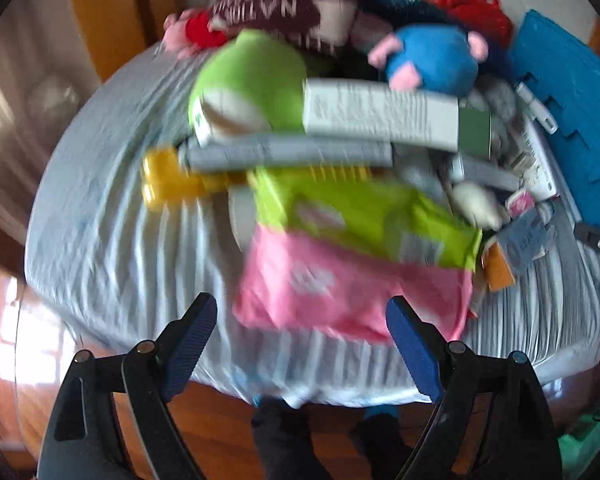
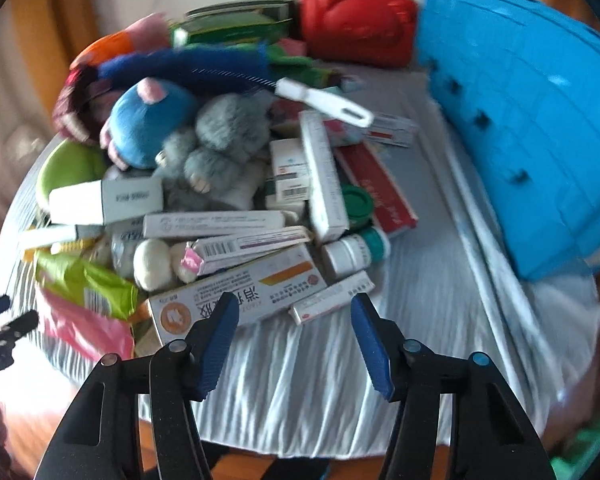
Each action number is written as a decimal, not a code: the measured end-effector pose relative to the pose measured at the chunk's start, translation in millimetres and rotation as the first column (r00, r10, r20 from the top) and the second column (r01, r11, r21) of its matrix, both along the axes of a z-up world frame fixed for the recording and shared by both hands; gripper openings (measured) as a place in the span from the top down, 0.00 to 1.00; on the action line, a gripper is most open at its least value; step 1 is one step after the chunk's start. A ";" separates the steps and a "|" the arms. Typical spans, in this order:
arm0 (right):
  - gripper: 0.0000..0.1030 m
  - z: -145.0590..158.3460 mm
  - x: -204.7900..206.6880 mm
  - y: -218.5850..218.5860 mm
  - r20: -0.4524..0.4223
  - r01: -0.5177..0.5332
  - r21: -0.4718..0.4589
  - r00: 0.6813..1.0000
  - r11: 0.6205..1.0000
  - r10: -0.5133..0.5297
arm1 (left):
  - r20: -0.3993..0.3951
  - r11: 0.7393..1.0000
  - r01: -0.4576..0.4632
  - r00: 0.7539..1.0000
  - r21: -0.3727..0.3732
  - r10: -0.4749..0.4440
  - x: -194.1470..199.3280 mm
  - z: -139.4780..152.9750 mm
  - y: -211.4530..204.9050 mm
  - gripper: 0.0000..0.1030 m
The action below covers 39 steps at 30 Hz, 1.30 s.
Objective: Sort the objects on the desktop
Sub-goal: 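Grasp the green-and-pink wipes pack with the left tool while the right tool grasps a white medicine box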
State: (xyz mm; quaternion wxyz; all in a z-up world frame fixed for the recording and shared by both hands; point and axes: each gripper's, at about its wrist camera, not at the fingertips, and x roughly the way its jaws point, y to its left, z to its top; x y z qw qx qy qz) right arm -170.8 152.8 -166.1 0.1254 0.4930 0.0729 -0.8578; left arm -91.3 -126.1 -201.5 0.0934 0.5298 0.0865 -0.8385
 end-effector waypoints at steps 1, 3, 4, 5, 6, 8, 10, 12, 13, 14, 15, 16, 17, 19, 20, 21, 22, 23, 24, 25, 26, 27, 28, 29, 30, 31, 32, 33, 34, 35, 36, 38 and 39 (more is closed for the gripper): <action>0.44 -1.8 -2.0 -0.8 0.003 -0.031 0.001 1.000 1.000 0.031 | 0.021 1.000 -0.022 1.000 0.000 0.022 2.2 -7.5 6.7 0.16; 0.48 -5.4 -8.0 -8.5 0.015 -0.124 0.005 0.992 0.992 0.124 | 0.066 0.997 -0.075 0.995 -0.018 0.076 3.6 -23.1 13.3 0.16; 0.52 -6.6 -10.0 -13.2 0.020 -0.156 0.005 0.988 0.988 0.155 | 0.088 0.993 -0.114 0.989 -0.035 0.116 3.2 -31.0 12.4 0.16; 0.53 -7.8 -12.2 -20.5 0.024 -0.192 0.003 0.981 0.981 0.192 | 0.098 0.989 -0.136 0.985 -0.049 0.141 2.5 -34.8 10.3 0.16; 0.53 -8.6 -14.7 -32.3 0.025 -0.239 0.000 0.971 0.971 0.239 | 0.100 0.985 -0.158 0.981 -0.071 0.165 1.1 -36.9 6.7 0.16; 0.53 -9.3 -16.3 -52.5 0.004 -0.297 0.003 0.955 0.955 0.297 | 0.084 0.972 -0.198 0.974 -0.128 0.210 -4.1 -37.4 -4.6 0.16; 0.53 -12.4 -17.4 -72.4 -0.006 -0.330 0.003 0.944 0.944 0.330 | 0.072 0.961 -0.225 0.968 -0.160 0.238 -17.3 -36.8 -21.2 0.16; 0.53 -17.9 -17.9 -89.9 -0.003 -0.351 -0.004 0.936 0.936 0.351 | 0.048 0.947 -0.247 0.964 -0.206 0.262 -29.0 -33.0 -34.6 0.16; 0.53 -20.6 -16.8 -96.9 -0.002 -0.387 -0.006 0.922 0.922 0.387 | 0.038 0.937 -0.261 0.960 -0.231 0.277 -35.9 -30.9 -42.5 0.16; 0.53 -23.4 -14.1 -105.8 -0.001 -0.395 -0.008 0.919 0.919 0.395 | 0.035 0.930 -0.273 0.957 -0.246 0.290 -41.6 -29.0 -49.4 0.16; 0.53 -24.7 -12.2 -109.8 0.000 -0.395 -0.012 0.919 0.919 0.395 | 0.033 0.925 -0.284 0.953 -0.254 0.302 -44.8 -26.1 -56.3 0.16; 0.53 -25.9 -10.5 -111.9 0.005 -0.393 -0.021 0.920 0.919 0.393 | 0.033 0.924 -0.290 0.951 -0.250 0.308 -44.3 -22.7 -60.6 0.16; 0.53 -27.1 -8.8 -113.2 0.015 -0.388 -0.036 0.921 0.921 0.389 | 0.032 0.926 -0.295 0.950 -0.236 0.311 -40.2 -18.5 -62.8 0.16; 0.53 -28.5 -6.8 -110.5 0.027 -0.376 -0.052 0.925 0.925 0.378 | 0.028 0.934 -0.300 0.950 -0.193 0.311 -24.6 -9.9 -60.8 0.16; 0.53 -28.8 -6.4 -106.2 0.031 -0.364 -0.056 0.930 0.930 0.366 | 0.030 0.938 -0.299 0.951 -0.174 0.309 -15.1 -5.1 -56.6 0.16; 0.53 -28.7 -7.1 -99.2 0.036 -0.346 -0.063 0.937 0.936 0.349 | 0.030 0.942 -0.293 0.953 -0.162 0.302 -6.1 0.1 -50.2 0.16; 0.53 -28.4 -8.5 -93.7 0.037 -0.335 -0.066 0.940 0.940 0.338 | 0.023 0.947 -0.284 0.957 -0.152 0.290 -0.8 4.6 -45.8 0.16; 0.53 -27.7 -8.7 -84.3 0.039 -0.318 -0.066 0.946 0.946 0.321 | 0.011 0.954 -0.264 0.963 -0.144 0.268 3.8 8.0 -37.2 0.16; 0.51 -26.6 -6.9 -78.0 0.041 -0.306 -0.065 0.950 0.950 0.309 | 0.005 0.958 -0.249 0.968 -0.145 0.253 4.2 11.2 -30.9 0.16; 0.47 -26.7 -8.2 -72.1 0.044 -0.296 -0.065 0.953 0.953 0.299 | 0.005 0.961 -0.239 0.970 -0.142 0.242 6.0 11.3 -24.9 0.16; 0.44 -26.7 -7.8 -65.6 0.046 -0.286 -0.067 0.956 0.956 0.289 | 0.010 0.963 -0.241 0.970 -0.119 0.244 6.5 10.0 -18.6 0.16; 0.36 -27.7 -6.3 -58.0 0.049 -0.275 -0.067 0.959 0.959 0.279 | 0.007 0.966 -0.247 0.969 -0.081 0.248 0.6 10.6 -14.9 0.16; 0.30 -28.7 -5.7 -53.0 0.050 -0.268 -0.068 0.961 0.961 0.272 | -0.005 0.967 -0.250 0.968 -0.044 0.250 -1.4 10.1 -9.5 0.16; 0.30 -27.9 -3.3 -47.0 0.049 -0.261 -0.072 0.963 0.963 0.265 | -0.011 0.967 -0.251 0.968 -0.038 0.250 -4.7 9.5 -3.2 0.16; 0.30 -27.8 -3.4 -42.5 0.049 -0.255 -0.076 0.965 0.964 0.259 | -0.009 0.968 -0.245 0.970 -0.053 0.245 -7.0 10.1 3.8 0.16; 0.29 -27.8 -5.6 -37.6 0.051 -0.247 -0.079 0.967 0.966 0.251 | -0.002 0.969 -0.238 0.971 -0.070 0.239 -13.2 7.3 12.3 0.16; 0.28 -27.3 -5.0 -31.8 0.053 -0.241 -0.081 0.968 0.967 0.246 | 0.002 0.969 -0.236 0.972 -0.067 0.237 -14.8 -0.2 13.1 0.16; 0.23 -27.1 -4.7 -28.4 0.054 -0.238 -0.078 0.969 0.968 0.242 | 0.010 0.971 -0.232 0.972 -0.059 0.233 -20.0 -4.0 19.2 0.16; 0.18 -26.9 -4.0 -23.9 0.054 -0.235 -0.071 0.969 0.969 0.239 | 0.021 0.970 -0.233 0.972 -0.070 0.234 -24.6 -7.8 24.1 0.16; 0.17 -27.2 -3.6 -15.5 0.055 -0.235 -0.066 0.970 0.970 0.238 | 0.025 0.968 -0.232 0.972 -0.094 0.235 -29.0 -11.7 28.4 0.16; 0.17 -27.5 -2.6 -10.6 0.057 -0.234 -0.062 0.970 0.970 0.238 | 0.028 0.967 -0.225 0.973 -0.121 0.230 -34.0 -17.6 33.9 0.16; 0.17 -28.9 0.6 -2.3 0.071 -0.236 -0.058 0.968 0.970 0.239 | 0.053 0.952 -0.226 0.969 -0.208 0.242 -40.8 -33.3 44.0 0.16; 0.16 -27.7 2.4 -1.4 0.078 -0.239 -0.057 0.967 0.969 0.243 | 0.056 0.942 -0.234 0.966 -0.239 0.254 -44.6 -39.5 44.5 0.15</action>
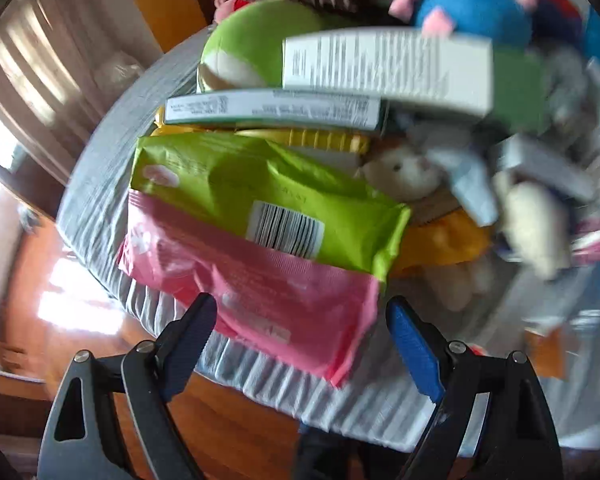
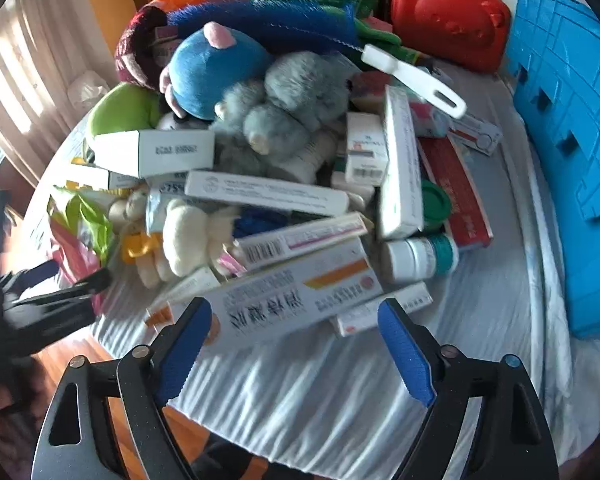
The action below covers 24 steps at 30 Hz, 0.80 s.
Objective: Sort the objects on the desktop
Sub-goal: 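Grasp the green-and-pink wipes pack with the left tool while the right tool grasps a white medicine box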
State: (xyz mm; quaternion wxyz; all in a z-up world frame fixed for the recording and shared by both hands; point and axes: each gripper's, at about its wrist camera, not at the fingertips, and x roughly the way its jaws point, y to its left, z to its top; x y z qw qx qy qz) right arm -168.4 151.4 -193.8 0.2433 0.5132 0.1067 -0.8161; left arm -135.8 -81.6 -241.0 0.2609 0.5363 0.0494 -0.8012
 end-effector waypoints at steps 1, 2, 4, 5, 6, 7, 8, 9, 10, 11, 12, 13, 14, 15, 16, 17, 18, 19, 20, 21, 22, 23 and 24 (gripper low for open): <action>0.16 -2.9 1.3 0.7 0.011 -0.004 0.003 1.000 1.000 0.004 | 0.007 1.000 -0.007 1.000 -0.029 0.008 -2.9 -5.9 -0.6 0.14; 0.15 -5.5 1.9 0.9 0.019 -0.006 0.003 1.000 1.000 0.006 | -0.032 0.998 -0.020 0.999 -0.052 0.018 -2.6 -4.5 -3.7 0.19; 0.14 -10.2 2.3 0.4 0.046 0.000 -0.006 0.999 1.000 0.001 | -0.048 0.996 -0.042 0.998 -0.074 0.038 -3.7 -1.5 -12.1 0.33; 0.14 -13.1 2.1 -0.3 0.068 0.008 -0.018 0.998 1.000 -0.007 | -0.045 0.995 -0.043 0.998 -0.085 0.039 -5.0 -0.5 -18.5 0.47; 0.14 -15.4 2.0 -0.7 0.080 0.017 -0.028 0.997 0.999 -0.014 | -0.044 0.995 -0.037 0.998 -0.091 0.033 -4.1 1.6 -22.0 0.55; 0.13 -16.6 1.2 -1.7 0.089 0.028 -0.037 0.996 0.999 -0.025 | -0.052 0.996 -0.027 0.998 -0.091 0.022 -1.1 8.1 -27.5 0.64; 0.12 -16.4 0.0 -2.5 0.095 0.046 -0.044 0.995 0.998 -0.042 | -0.058 0.995 -0.021 0.998 -0.094 0.016 1.5 12.8 -30.5 0.79; 0.09 -15.7 -0.9 -3.2 0.091 0.060 -0.044 0.994 0.997 -0.056 | -0.069 0.995 -0.011 0.998 -0.096 0.005 4.4 19.8 -34.4 0.85; 0.07 -15.1 -1.8 -3.8 0.088 0.070 -0.042 0.994 0.997 -0.066 | -0.090 0.995 0.000 0.996 -0.098 -0.009 9.2 31.4 -39.2 0.86; 0.07 -14.6 -4.0 -5.5 0.088 0.090 -0.040 0.992 0.995 -0.086 | -0.104 0.995 0.006 0.994 -0.100 -0.017 12.0 38.6 -42.6 0.89; 0.07 -15.2 -5.9 -7.0 0.096 0.103 -0.044 0.991 0.994 -0.098 | -0.117 0.995 0.010 0.993 -0.103 -0.022 14.8 46.7 -46.3 0.91; 0.07 -16.5 -8.3 -9.1 0.109 0.119 -0.046 0.988 0.992 -0.114 | -0.136 0.994 0.014 0.990 -0.105 -0.028 17.5 51.9 -53.9 0.91; 0.07 -18.0 -9.3 -10.5 0.119 0.131 -0.049 0.985 0.990 -0.124 | -0.157 0.995 0.018 0.987 -0.102 -0.034 20.4 59.8 -61.2 0.92; 0.07 -22.3 -12.9 -13.7 0.144 0.158 -0.054 0.978 0.986 -0.148 | -0.173 0.995 0.015 0.984 -0.094 -0.032 25.3 66.3 -67.6 0.92; 0.07 -25.2 -15.1 -15.2 0.159 0.174 -0.053 0.974 0.983 -0.164 | -0.195 0.996 0.013 0.980 -0.084 -0.029 28.4 76.6 -75.8 0.92; 0.07 -29.8 -18.2 -17.0 0.183 0.198 -0.054 0.965 0.979 -0.185 | -0.213 0.996 0.011 0.977 -0.085 -0.029 33.6 84.8 -81.4 0.92; 0.06 -35.0 -22.0 -19.0 0.207 0.228 -0.055 0.955 0.972 -0.213 | -0.231 0.996 0.012 0.972 -0.087 -0.032 39.0 91.4 -85.8 0.92; 0.00 -37.6 -25.0 -21.4 0.207 0.253 -0.046 0.949 0.966 -0.238 | -0.252 0.996 0.017 0.967 -0.086 -0.038 42.4 102.3 -87.8 0.92; 0.00 -38.1 -26.3 -23.8 0.198 0.263 -0.038 0.948 0.964 -0.250 | -0.267 0.996 0.025 0.962 -0.089 -0.048 45.1 108.0 -89.1 0.92; 0.01 -38.3 -27.0 -25.9 0.189 0.269 -0.024 0.947 0.963 -0.260 | -0.279 0.995 0.031 0.959 -0.093 -0.056 47.1 110.8 -90.4 0.92; 0.17 -38.5 -26.9 -26.9 0.184 0.271 -0.011 0.947 0.963 -0.265 | -0.291 0.995 0.041 0.954 -0.093 -0.067 45.2 120.2 -91.4 0.92; 0.28 -40.4 -26.1 -24.6 0.190 0.292 0.013 0.938 0.956 -0.289 | -0.305 0.995 0.049 0.949 -0.091 -0.075 45.7 124.4 -93.7 0.92; 0.36 -42.4 -25.3 -20.4 0.203 0.310 0.015 0.930 0.951 -0.307 | -0.318 0.994 0.059 0.944 -0.090 -0.085 44.3 129.6 -92.9 0.92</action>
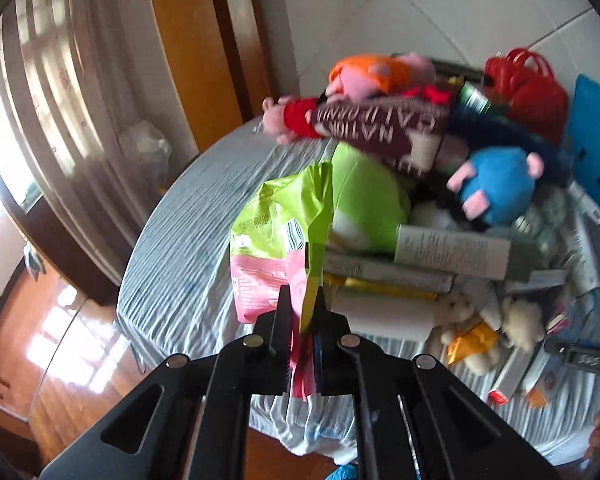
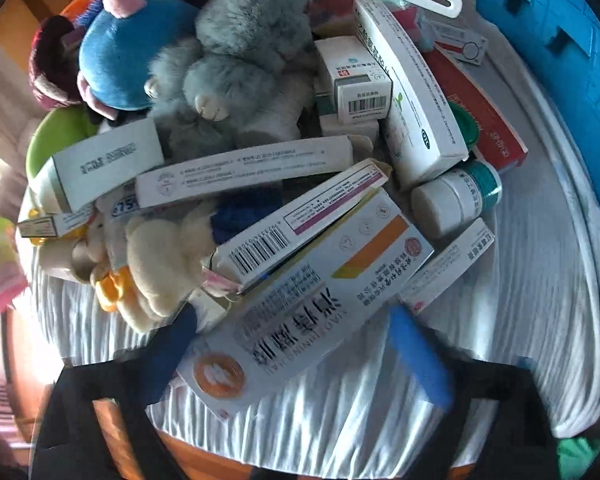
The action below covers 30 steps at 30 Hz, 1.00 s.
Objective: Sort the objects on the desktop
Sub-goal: 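Grasp the green-and-pink wipes pack with the left tool while the right tool grasps a white medicine box, then carry the wipes pack and white medicine box over the blue crate with both tools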
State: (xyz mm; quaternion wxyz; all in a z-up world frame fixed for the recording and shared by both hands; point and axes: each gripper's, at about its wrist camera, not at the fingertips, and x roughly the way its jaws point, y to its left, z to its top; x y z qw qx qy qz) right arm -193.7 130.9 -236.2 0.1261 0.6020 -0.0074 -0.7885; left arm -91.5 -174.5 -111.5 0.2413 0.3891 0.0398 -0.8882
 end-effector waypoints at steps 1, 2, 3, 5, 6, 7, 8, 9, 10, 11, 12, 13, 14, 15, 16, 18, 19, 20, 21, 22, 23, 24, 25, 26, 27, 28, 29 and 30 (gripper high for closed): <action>0.41 -1.9 1.4 4.5 0.015 0.012 -0.005 1.000 1.000 -0.012 | -0.006 1.000 0.007 1.000 0.000 -0.007 0.2 2.2 2.1 0.92; 0.43 -2.6 4.9 12.1 0.029 0.030 -0.013 0.999 0.999 -0.029 | -0.014 1.000 0.015 1.000 0.006 -0.015 0.8 2.6 3.0 0.92; 0.46 -2.0 7.6 17.7 0.028 0.046 -0.007 0.999 0.999 -0.046 | -0.020 1.000 0.021 1.000 0.014 -0.021 6.1 -0.5 5.9 0.92; 0.47 -2.6 8.6 24.5 0.024 0.066 -0.006 0.998 0.998 -0.066 | -0.018 0.999 0.039 0.999 0.026 -0.038 3.7 -6.2 2.7 0.92; 0.48 -3.5 7.1 26.7 0.023 0.075 -0.019 0.997 0.997 -0.075 | -0.016 0.999 0.042 0.999 0.029 -0.042 4.8 -8.0 4.0 0.92; 0.49 -3.2 6.9 26.6 0.016 0.075 -0.017 0.997 0.997 -0.075 | -0.014 0.998 0.046 0.999 0.031 -0.046 4.8 -9.2 4.5 0.92; 0.49 -1.8 7.4 24.4 0.003 0.065 -0.002 0.998 0.998 -0.065 | -0.014 0.998 0.052 0.999 0.035 -0.051 4.4 -9.7 4.4 0.92; 0.50 2.5 10.2 22.3 -0.019 0.055 0.012 0.998 0.998 -0.055 | -0.018 0.998 0.055 0.998 0.038 -0.055 4.1 -8.7 3.8 0.92; 0.50 9.7 14.2 22.1 -0.044 0.052 0.011 0.998 0.999 -0.051 | -0.025 0.998 0.060 0.998 0.037 -0.059 4.4 -6.5 3.0 0.92; 0.50 17.1 17.6 22.7 -0.067 0.048 0.004 0.997 0.999 -0.048 | -0.033 0.997 0.065 0.997 0.032 -0.064 4.8 -3.7 2.9 0.92; 0.50 23.9 20.3 24.1 -0.087 0.050 -0.002 0.995 0.999 -0.050 | -0.040 0.997 0.071 0.997 0.025 -0.070 4.8 -1.1 2.8 0.92; 0.51 33.0 22.8 26.2 -0.112 0.051 -0.010 0.992 0.999 -0.051 | -0.053 0.997 0.077 0.996 0.020 -0.075 5.2 3.1 2.8 0.92; 0.51 38.6 24.4 27.6 -0.129 0.050 -0.014 0.990 0.999 -0.052 | -0.065 0.996 0.083 0.995 0.018 -0.081 6.1 7.1 3.1 0.92; 0.51 48.1 26.0 29.6 -0.158 0.051 -0.014 0.986 0.999 -0.053 | -0.078 0.996 0.089 0.993 0.013 -0.087 6.6 11.8 4.0 0.92; 0.52 57.6 27.1 32.1 -0.182 0.058 -0.014 0.982 0.998 -0.060 | -0.094 0.995 0.096 0.991 0.007 -0.095 7.2 17.8 5.8 0.92; 0.53 74.4 30.9 34.4 -0.230 0.063 -0.020 0.971 0.998 -0.066 | -0.132 0.993 0.119 0.984 -0.015 -0.120 8.0 31.3 13.0 0.92; 0.95 82.1 28.1 34.2 -0.252 0.065 -0.005 0.966 0.998 -0.064 | -0.154 0.990 0.136 0.978 -0.023 -0.138 7.6 38.8 17.9 0.92; 0.98 86.4 23.8 32.2 -0.260 0.071 -0.003 0.963 0.998 -0.069 | -0.165 0.989 0.146 0.975 -0.024 -0.148 6.3 43.1 21.0 0.92; 0.99 89.1 20.2 33.9 -0.257 0.073 -0.002 0.964 0.997 -0.071 | -0.175 0.987 0.157 0.972 -0.021 -0.158 4.7 46.5 24.1 0.92; 0.99 85.3 10.3 37.9 -0.247 0.076 0.023 0.967 0.997 -0.068 | -0.181 0.986 0.166 0.969 -0.018 -0.166 2.6 48.7 27.3 0.92; 0.99 79.8 16.8 38.6 -0.242 0.077 0.043 0.968 0.996 -0.064 | -0.182 0.984 0.175 0.968 -0.014 -0.174 -0.1 49.3 30.2 0.92; 0.99 67.8 14.2 40.1 -0.215 0.076 0.064 0.975 0.995 -0.061 | -0.179 0.983 0.184 0.967 -0.006 -0.182 -2.6 48.5 32.8 0.92; 0.98 57.0 20.6 45.2 -0.185 0.073 0.067 0.981 0.995 -0.059 | -0.174 0.980 0.198 0.965 0.004 -0.195 -5.0 46.4 36.0 0.92; 0.97 47.6 25.8 47.9 -0.162 0.063 0.053 0.985 0.997 -0.054 | -0.169 0.979 0.205 0.965 0.002 -0.202 -5.1 45.1 38.4 0.92; 0.91 47.2 32.9 49.0 -0.159 0.056 0.053 0.986 0.997 -0.047 | -0.163 0.977 0.212 0.964 -0.003 -0.209 -5.4 42.5 41.1 0.92; 0.74 45.2 43.0 52.3 -0.157 0.050 0.057 0.987 0.997 -0.041 | -0.155 0.976 0.217 0.964 -0.003 -0.215 -6.9 39.1 43.1 0.92; 0.62 44.2 46.4 53.6 -0.157 0.047 0.057 0.987 0.997 -0.037 | -0.146 0.975 0.221 0.965 0.003 -0.218 -7.7 35.4 44.7 0.92; 0.34 40.6 50.8 54.8 -0.151 0.036 0.068 0.988 0.997 -0.026 | -0.137 0.974 0.225 0.965 0.010 -0.222 -8.5 32.3 46.2 0.92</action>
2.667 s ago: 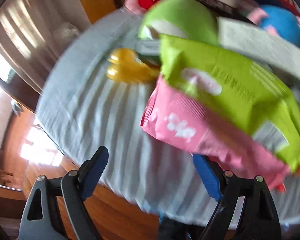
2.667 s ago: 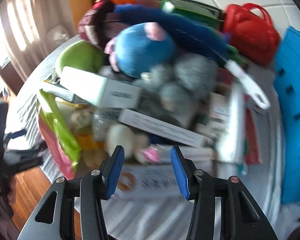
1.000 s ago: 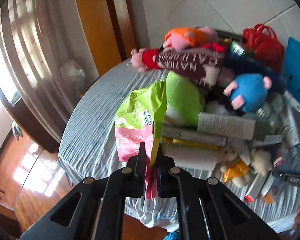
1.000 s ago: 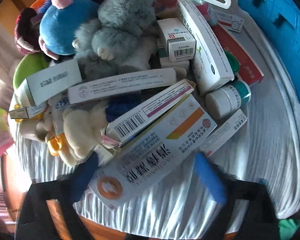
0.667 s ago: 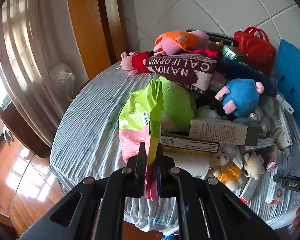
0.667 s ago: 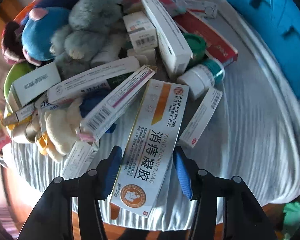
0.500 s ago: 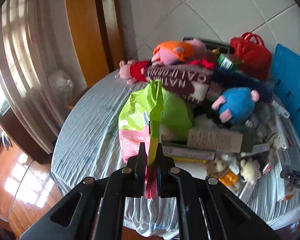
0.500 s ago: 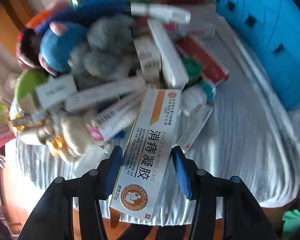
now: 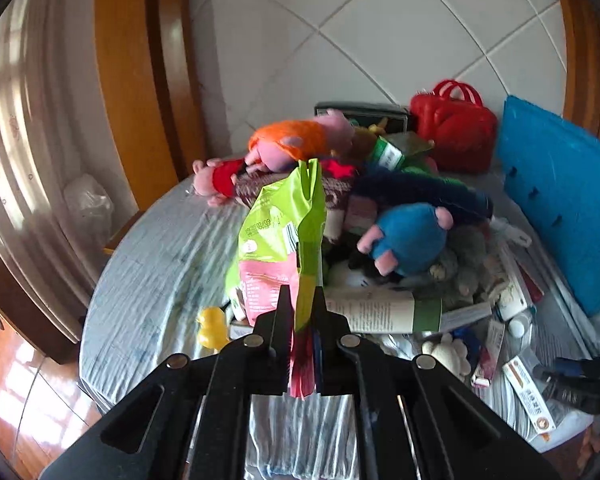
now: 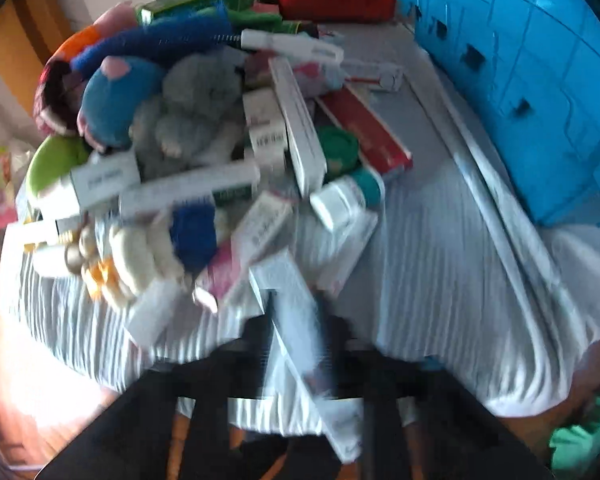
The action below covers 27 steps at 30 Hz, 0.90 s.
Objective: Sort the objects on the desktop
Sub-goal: 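Carry the wipes pack and white medicine box over the blue crate with both tools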
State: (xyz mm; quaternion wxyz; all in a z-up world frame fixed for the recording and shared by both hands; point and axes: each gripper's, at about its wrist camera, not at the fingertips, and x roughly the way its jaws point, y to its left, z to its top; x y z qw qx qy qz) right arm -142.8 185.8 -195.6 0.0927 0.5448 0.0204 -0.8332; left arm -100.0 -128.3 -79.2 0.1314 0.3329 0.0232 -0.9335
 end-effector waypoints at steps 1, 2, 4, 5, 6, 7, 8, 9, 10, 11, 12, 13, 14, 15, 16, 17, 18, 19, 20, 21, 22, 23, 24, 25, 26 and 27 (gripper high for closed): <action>0.26 -4.2 1.5 -0.9 0.005 -0.016 0.022 1.000 1.000 0.016 | 0.009 1.000 0.004 1.000 0.002 -0.004 -1.3 -3.5 1.2 0.92; 0.27 -8.0 2.2 -1.3 0.012 -0.026 0.042 1.000 0.999 0.026 | 0.017 1.000 0.008 1.000 -0.005 -0.008 -2.2 -6.8 3.5 0.92; 0.47 -22.1 -0.9 -1.3 0.045 -0.033 0.078 0.999 0.996 0.029 | 0.027 1.000 0.017 0.999 -0.015 -0.017 -3.9 -10.7 8.6 0.92; 0.59 -29.1 -3.9 -0.3 0.070 -0.033 0.076 0.997 0.997 0.027 | 0.029 1.000 0.021 0.999 -0.015 -0.021 -4.2 -11.2 10.2 0.92; 0.65 -35.3 -6.6 0.6 0.092 -0.033 0.070 0.995 0.997 0.026 | 0.031 1.000 0.025 0.999 -0.016 -0.025 -4.2 -11.3 11.8 0.92; 0.67 -34.0 -6.8 0.0 0.086 -0.040 0.071 0.996 0.997 0.034 | 0.030 0.999 0.030 0.999 -0.018 -0.030 -4.4 -10.6 13.7 0.92; 0.68 -31.0 -6.7 -0.2 0.078 -0.045 0.069 0.996 0.997 0.039 | 0.027 0.999 0.035 0.999 -0.019 -0.035 -4.4 -9.1 15.6 0.92; 0.69 -20.3 -5.7 0.7 0.050 -0.045 0.053 0.998 0.998 0.043 | 0.024 0.999 0.040 0.999 -0.018 -0.039 -4.5 -7.3 17.0 0.92; 0.70 -13.2 -5.5 1.7 0.033 -0.045 0.043 0.999 0.998 0.043 | 0.018 0.999 0.044 0.999 -0.017 -0.044 -4.3 -4.6 18.5 0.92; 0.70 -0.1 -4.9 3.5 0.003 -0.043 0.029 0.999 0.999 0.043 | 0.008 0.999 0.049 0.999 -0.020 -0.049 -3.7 -1.0 20.8 0.92; 0.70 20.9 -3.8 6.1 -0.049 -0.043 0.014 0.998 0.999 0.043 | -0.008 0.998 0.055 0.998 -0.026 -0.055 -2.3 4.2 24.7 0.92; 0.70 32.4 -3.6 7.3 -0.078 -0.044 0.009 0.996 0.999 0.045 | -0.026 0.997 0.063 0.998 -0.034 -0.064 -1.2 10.2 29.0 0.92; 0.70 55.2 -2.3 9.9 -0.134 -0.044 0.005 0.990 0.999 0.044 | -0.041 0.997 0.069 0.997 -0.039 -0.071 -1.1 15.1 31.6 0.92; 0.70 73.0 -0.3 12.2 -0.177 -0.044 -0.003 0.983 0.999 0.043 | -0.063 0.996 0.079 0.995 -0.044 -0.082 -0.5 22.5 36.7 0.92; 0.70 84.7 -0.7 13.9 -0.202 -0.044 -0.008 0.978 0.999 0.041 | -0.078 0.995 0.088 0.993 -0.045 -0.091 -1.4 28.5 40.4 0.92; 0.70 107.2 1.8 17.3 -0.254 -0.041 -0.015 0.967 0.999 0.035 | -0.096 0.994 0.103 0.990 -0.047 -0.107 -2.9 35.5 46.0 0.92; 0.70 120.7 -1.7 18.9 -0.284 -0.036 -0.020 0.958 0.999 0.029 | -0.116 0.992 0.120 0.985 -0.050 -0.125 -3.9 42.8 52.5 0.92; 0.70 139.8 -1.9 22.4 -0.324 -0.032 -0.026 0.946 0.999 0.022 | -0.137 0.989 0.138 0.980 -0.055 -0.144 -5.4 50.1 60.3 0.92; 0.70 151.2 -3.1 24.1 -0.344 -0.029 -0.029 0.939 0.999 0.018 | -0.156 0.986 0.158 0.974 -0.061 -0.165 -8.4 57.7 69.5 0.92; 0.70 167.7 -3.8 30.0 -0.376 -0.023 -0.034 0.927 0.999 0.009 | -0.170 0.982 0.175 0.968 -0.065 -0.184 -11.5 63.9 78.1 0.92; 0.70 178.3 -6.6 33.5 -0.397 -0.018 -0.032 0.918 0.999 0.004 | -0.190 0.977 0.203 0.959 -0.066 -0.212 -15.6 72.8 91.2 0.92; 0.70 191.5 -6.3 38.0 -0.420 -0.010 -0.029 0.907 1.000 -0.003 | -0.203 0.973 0.219 0.952 -0.067 -0.228 -17.8 78.4 99.0 0.92; 0.70 205.6 -7.8 46.5 -0.447 0.002 -0.027 0.894 1.000 -0.013 | -0.225 0.967 0.246 0.940 -0.071 -0.256 -21.6 88.0 114.0 0.92; 0.70 218.9 -9.7 56.1 -0.472 0.013 -0.026 0.881 1.000 -0.024 | -0.243 0.961 0.266 0.930 -0.074 -0.276 -24.9 95.6 127.2 0.92; 0.70 230.8 -10.6 64.4 -0.493 0.025 -0.027 0.869 0.999 -0.035 | -0.257 0.957 0.281 0.922 -0.076 -0.291 -26.3 101.8 136.7 0.92; 0.70 241.4 -12.0 73.5 -0.511 0.034 -0.027 0.858 0.999 -0.043 | -0.275 0.951 0.300 0.910 -0.079 -0.310 -28.9 110.2 150.4 0.92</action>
